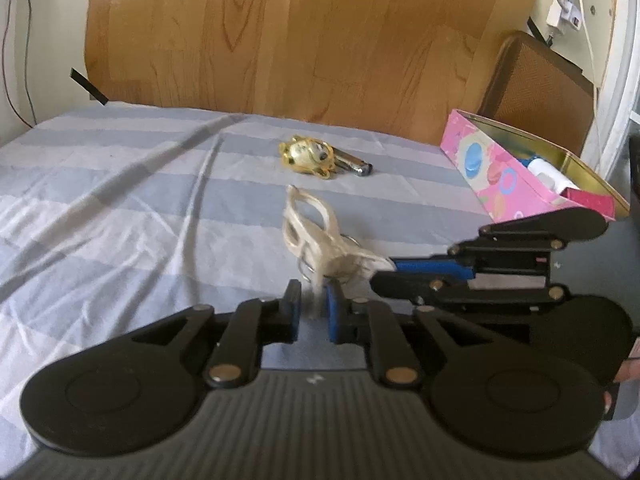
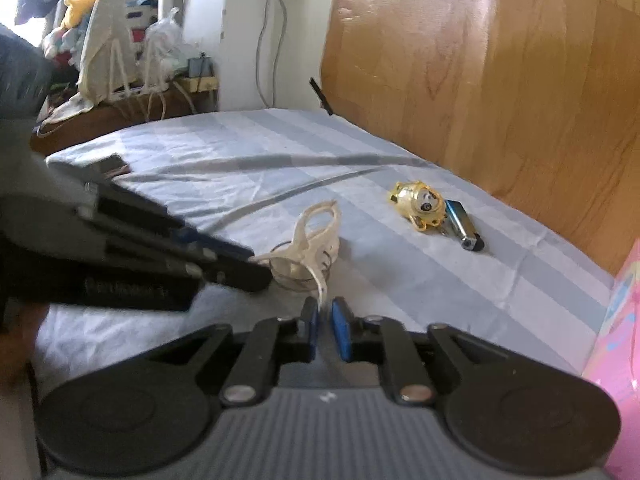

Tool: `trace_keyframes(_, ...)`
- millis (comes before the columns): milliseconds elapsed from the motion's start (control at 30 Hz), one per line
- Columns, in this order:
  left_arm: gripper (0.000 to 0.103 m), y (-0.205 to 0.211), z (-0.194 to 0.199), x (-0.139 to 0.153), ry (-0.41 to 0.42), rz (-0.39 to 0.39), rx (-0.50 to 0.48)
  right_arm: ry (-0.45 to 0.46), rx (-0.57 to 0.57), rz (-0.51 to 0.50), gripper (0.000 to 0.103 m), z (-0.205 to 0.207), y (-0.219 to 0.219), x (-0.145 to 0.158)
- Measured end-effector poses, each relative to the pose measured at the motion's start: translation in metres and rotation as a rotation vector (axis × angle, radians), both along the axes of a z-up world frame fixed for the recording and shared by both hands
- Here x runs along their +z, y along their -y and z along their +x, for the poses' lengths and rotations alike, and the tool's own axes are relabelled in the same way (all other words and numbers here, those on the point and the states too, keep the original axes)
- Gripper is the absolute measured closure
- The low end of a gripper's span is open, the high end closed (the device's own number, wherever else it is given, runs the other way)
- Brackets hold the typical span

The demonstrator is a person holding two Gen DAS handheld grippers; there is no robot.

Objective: Organize rigid objects
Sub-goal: 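Grasp the white earphone cable with the right gripper, then carry the earphone cable into the tin and open the right gripper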

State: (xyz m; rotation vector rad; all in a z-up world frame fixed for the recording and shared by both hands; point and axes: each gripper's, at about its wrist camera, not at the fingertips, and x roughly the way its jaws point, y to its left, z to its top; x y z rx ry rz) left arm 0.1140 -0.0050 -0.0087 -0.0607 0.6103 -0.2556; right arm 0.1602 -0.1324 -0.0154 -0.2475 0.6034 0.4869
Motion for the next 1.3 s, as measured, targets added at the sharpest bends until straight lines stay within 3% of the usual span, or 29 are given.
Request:
trace_keyframes(200,0.096,0.021,-0.019,0.034,0.117,-0.032,-0.041,0.152,-0.083,-0.011,0.096,-0.031,0.010,0.021)
trace_keyframes(433,0.096,0.122,-0.009,0.074,0.219,-0.010,-0.268,0.316,-0.303,-0.024,0.096,-0.075,0.097,0.063)
trace_keyframes(533,0.096,0.175,0.008,0.075,0.213,-0.015,-0.367,0.319,-0.415,-0.023,0.096,-0.086,0.144,0.069)
trace_keyframes(700,0.094,0.243,0.056,0.064,0.137,-0.020,-0.412,0.231,-0.564,0.007,0.096,-0.076,0.212,0.060)
trace_keyframes(767,0.081,0.264,0.068,0.058,0.119,0.027,-0.400,0.188,-0.608,0.005,0.095,-0.063,0.228,0.054)
trace_keyframes(800,0.063,0.272,0.075,0.056,0.108,0.047,-0.374,0.174,-0.629,-0.006,0.095,-0.056,0.234,0.051)
trace_keyframes(833,0.051,0.273,0.079,0.055,0.105,0.053,-0.341,0.167,-0.654,-0.020,0.092,-0.046,0.239,0.048)
trace_keyframes(1000,0.049,0.241,0.068,0.068,0.127,-0.014,-0.300,0.171,-0.689,0.038,0.080,-0.047,0.252,0.044)
trace_keyframes(1167,0.048,0.176,0.024,0.067,0.143,-0.078,-0.283,0.267,-0.661,0.101,0.080,-0.081,0.237,0.055)
trace_keyframes(1300,0.048,0.119,-0.002,0.044,0.132,0.030,-0.182,0.300,-0.545,0.185,0.080,-0.094,0.206,0.077)
